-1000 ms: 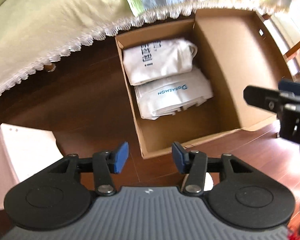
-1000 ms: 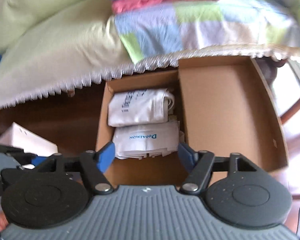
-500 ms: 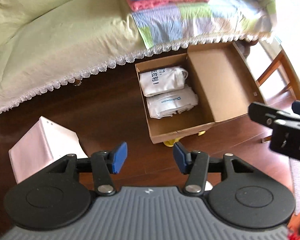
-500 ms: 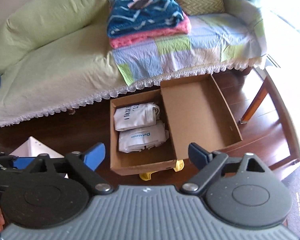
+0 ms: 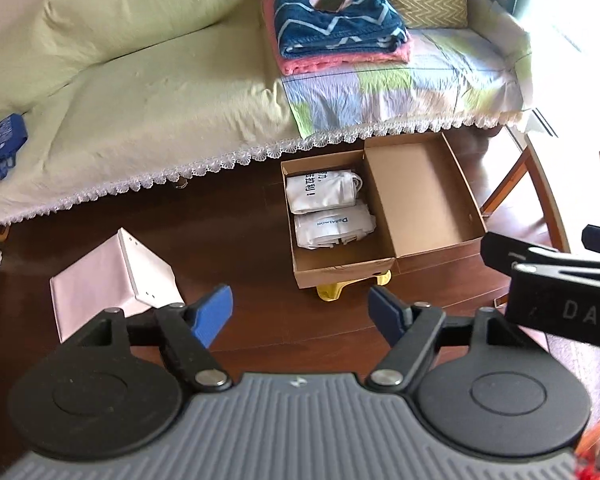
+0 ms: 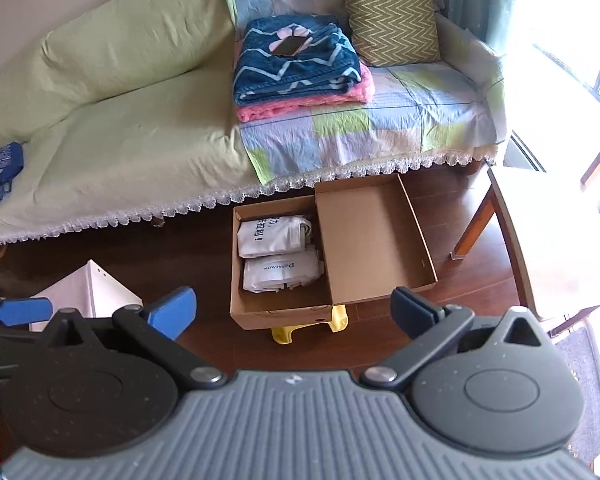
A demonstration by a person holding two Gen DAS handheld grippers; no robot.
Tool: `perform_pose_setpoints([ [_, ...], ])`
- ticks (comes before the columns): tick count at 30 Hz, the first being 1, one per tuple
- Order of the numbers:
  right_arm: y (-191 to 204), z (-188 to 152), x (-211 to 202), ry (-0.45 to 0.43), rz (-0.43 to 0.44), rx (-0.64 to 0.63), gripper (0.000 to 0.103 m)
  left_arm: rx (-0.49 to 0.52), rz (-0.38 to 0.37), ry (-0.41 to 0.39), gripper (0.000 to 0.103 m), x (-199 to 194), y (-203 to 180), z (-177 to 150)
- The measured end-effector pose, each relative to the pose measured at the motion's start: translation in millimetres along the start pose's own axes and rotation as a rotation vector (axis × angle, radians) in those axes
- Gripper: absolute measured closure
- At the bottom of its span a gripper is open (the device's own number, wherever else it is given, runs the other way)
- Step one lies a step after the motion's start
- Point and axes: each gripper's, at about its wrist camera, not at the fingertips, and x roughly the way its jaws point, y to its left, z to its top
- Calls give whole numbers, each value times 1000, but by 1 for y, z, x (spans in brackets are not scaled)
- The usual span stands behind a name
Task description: Fold shopping bag
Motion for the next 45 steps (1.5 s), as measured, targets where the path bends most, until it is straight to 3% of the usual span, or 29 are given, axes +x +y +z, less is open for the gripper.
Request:
perform_pose_setpoints([
  [7,-18,-9,-31,-17,-4,-16,1,1,61,-48,24,-42,-27,-29],
  [20,-18,-20,-57,56,47,-54,1,-78,118,-88,24,-92,-13,-61],
  [33,-25,-31,-62,90,21,-23,1,-72,122,-37,24,-79,-7,-68],
  [45,-21,-32,-67,90,7,-17,1,-41,91,-39,24,-68,-10,-61],
])
